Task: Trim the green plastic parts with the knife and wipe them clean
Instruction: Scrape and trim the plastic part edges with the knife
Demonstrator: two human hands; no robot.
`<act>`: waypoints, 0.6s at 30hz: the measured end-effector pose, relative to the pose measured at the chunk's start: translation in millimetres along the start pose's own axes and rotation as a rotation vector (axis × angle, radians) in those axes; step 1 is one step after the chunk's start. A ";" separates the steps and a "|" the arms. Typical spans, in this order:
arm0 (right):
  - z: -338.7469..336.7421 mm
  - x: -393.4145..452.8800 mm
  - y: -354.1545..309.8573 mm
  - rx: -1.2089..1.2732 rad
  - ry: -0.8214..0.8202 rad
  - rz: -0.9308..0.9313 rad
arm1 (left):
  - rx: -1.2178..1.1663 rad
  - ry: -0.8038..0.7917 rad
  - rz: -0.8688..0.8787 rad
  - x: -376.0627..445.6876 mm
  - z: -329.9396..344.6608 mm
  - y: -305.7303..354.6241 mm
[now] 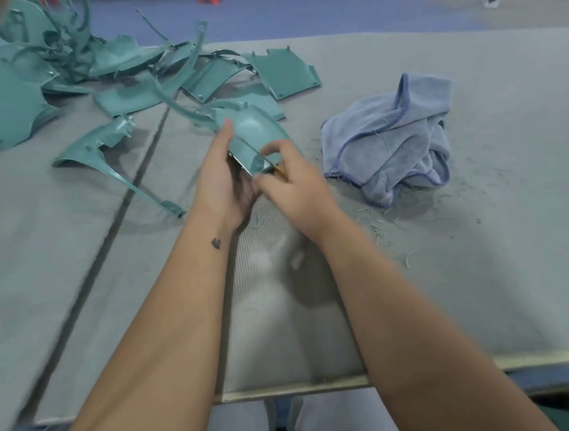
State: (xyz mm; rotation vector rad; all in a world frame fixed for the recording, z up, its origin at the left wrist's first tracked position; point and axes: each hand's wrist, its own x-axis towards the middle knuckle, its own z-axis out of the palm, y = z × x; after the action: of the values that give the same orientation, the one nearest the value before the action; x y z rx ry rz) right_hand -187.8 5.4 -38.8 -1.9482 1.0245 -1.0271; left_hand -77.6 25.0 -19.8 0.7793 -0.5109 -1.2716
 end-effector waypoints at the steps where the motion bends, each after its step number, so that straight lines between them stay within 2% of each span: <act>1: -0.3 1.4 0.5 0.136 0.016 0.031 | -0.012 -0.008 -0.014 0.5 0.4 1.2; 4: -2.3 5.4 -0.6 0.397 0.131 0.132 | -0.015 0.002 -0.051 -1.0 3.2 0.8; 8: -8.0 5.7 -2.0 0.357 0.263 0.240 | 0.037 0.100 0.041 -1.3 3.2 -3.2; 10: -12.6 7.0 -1.0 0.348 0.279 0.245 | 0.041 0.098 0.080 -0.7 4.1 -4.0; 14: -15.2 7.7 -2.3 0.452 0.213 0.240 | 0.001 0.068 0.106 0.0 6.0 -5.3; 18: -13.8 5.1 -5.9 0.589 0.029 0.232 | -0.121 0.163 -0.026 2.1 2.7 -5.8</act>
State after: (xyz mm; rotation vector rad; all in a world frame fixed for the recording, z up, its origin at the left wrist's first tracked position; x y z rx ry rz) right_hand -196.0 0.7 -26.2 -1.3101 0.8184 -1.0762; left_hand -82.8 21.8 -22.6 0.7816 -0.2905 -1.2385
